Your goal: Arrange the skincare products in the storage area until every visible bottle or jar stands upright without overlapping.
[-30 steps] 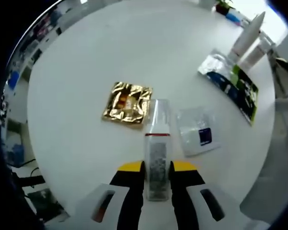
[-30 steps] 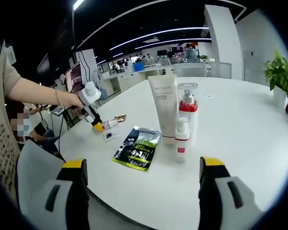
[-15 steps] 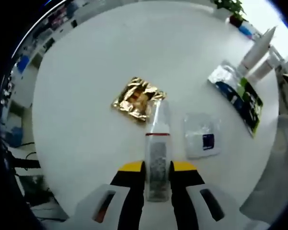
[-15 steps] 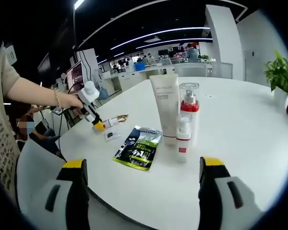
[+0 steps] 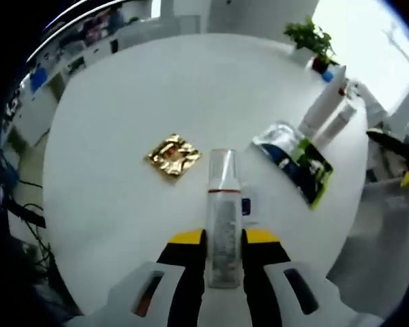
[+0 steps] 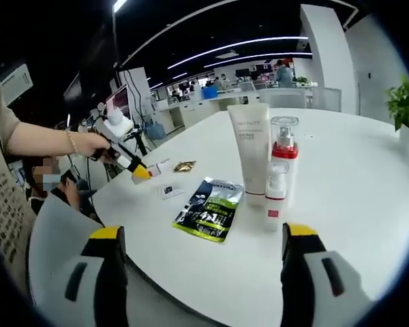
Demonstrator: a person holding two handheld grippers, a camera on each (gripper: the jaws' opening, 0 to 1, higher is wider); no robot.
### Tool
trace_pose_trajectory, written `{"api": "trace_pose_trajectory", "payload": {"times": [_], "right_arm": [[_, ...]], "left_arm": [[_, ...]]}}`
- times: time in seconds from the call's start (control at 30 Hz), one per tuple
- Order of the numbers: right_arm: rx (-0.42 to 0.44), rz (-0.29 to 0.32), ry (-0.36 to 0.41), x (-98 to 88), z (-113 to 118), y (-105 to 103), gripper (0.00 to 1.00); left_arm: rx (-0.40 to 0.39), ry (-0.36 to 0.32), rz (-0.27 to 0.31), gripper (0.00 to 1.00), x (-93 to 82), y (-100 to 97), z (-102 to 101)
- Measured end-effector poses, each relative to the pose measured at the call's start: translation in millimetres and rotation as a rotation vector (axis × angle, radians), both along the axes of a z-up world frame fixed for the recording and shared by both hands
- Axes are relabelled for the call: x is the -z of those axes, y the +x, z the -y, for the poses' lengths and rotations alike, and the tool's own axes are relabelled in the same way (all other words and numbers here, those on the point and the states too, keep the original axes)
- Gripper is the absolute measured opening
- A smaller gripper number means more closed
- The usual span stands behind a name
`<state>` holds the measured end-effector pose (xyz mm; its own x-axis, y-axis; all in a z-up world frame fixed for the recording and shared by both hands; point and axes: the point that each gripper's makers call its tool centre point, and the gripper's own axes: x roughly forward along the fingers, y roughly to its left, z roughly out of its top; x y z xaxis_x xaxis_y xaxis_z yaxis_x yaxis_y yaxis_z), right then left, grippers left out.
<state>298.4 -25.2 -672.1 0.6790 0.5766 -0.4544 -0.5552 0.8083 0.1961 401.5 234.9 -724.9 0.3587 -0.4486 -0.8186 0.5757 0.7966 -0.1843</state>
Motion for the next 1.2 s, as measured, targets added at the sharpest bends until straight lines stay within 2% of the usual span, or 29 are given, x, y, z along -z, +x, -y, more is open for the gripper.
{"api": "trace_pose_trajectory", "payload": {"times": [0.27,0.5,0.6,0.8,0.9,0.97,1.2], "right_arm": [[-0.049,-0.009,0.004,-1.6,-10.5,-2.9,0.95],[-0.074,-0.018,0.05,-6.9,-20.1,-5.0,0.92],[-0.088,-0.021,0.089,-11.5,-33.0,-3.4,0.91],[-0.135,-0.001,0.139,-25.3,-55.5,-0.6,0.91],[-0.184,0.021,0.106,-29.6,-64.1,-1.4,0.9],[-0.2,0.025,0.129,-35.9,-70.0,-1.8,0.9],[-0.212,0.035,0.261,-65.2,-81.0,0.8,0.86]], "left_arm": [[0.0,-0.029,0.04,0.16,-19.6,-36.2,5.0],[0.004,-0.052,0.077,0.16,-33.1,-58.3,14.2],[0.006,-0.08,0.1,0.16,-43.0,-65.3,22.6],[0.012,-0.173,0.143,0.16,-64.6,-75.8,45.2],[0.02,-0.218,0.171,0.16,-74.3,-79.9,57.1],[0.04,-0.268,0.187,0.16,-81.5,-85.0,69.9],[0.083,-0.374,0.218,0.16,-98.3,-99.6,100.0]]}}
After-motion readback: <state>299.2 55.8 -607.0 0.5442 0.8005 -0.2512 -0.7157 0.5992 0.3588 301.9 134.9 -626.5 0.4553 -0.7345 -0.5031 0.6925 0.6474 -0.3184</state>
